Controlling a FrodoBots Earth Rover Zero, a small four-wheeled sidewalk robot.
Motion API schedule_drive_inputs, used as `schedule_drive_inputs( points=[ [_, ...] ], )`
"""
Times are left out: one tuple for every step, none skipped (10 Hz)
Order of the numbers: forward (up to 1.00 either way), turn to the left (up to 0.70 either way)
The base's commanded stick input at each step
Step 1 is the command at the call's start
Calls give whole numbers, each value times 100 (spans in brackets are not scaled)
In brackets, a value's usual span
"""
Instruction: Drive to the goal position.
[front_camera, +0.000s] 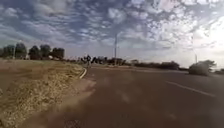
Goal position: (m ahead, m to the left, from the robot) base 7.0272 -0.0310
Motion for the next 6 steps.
schedule_drive_inputs(
  points=[
    [-3, 0],
    [-1, 0],
    [0, 0],
    [0, 0],
    [0, 0],
    [0, 0]
  ],
)
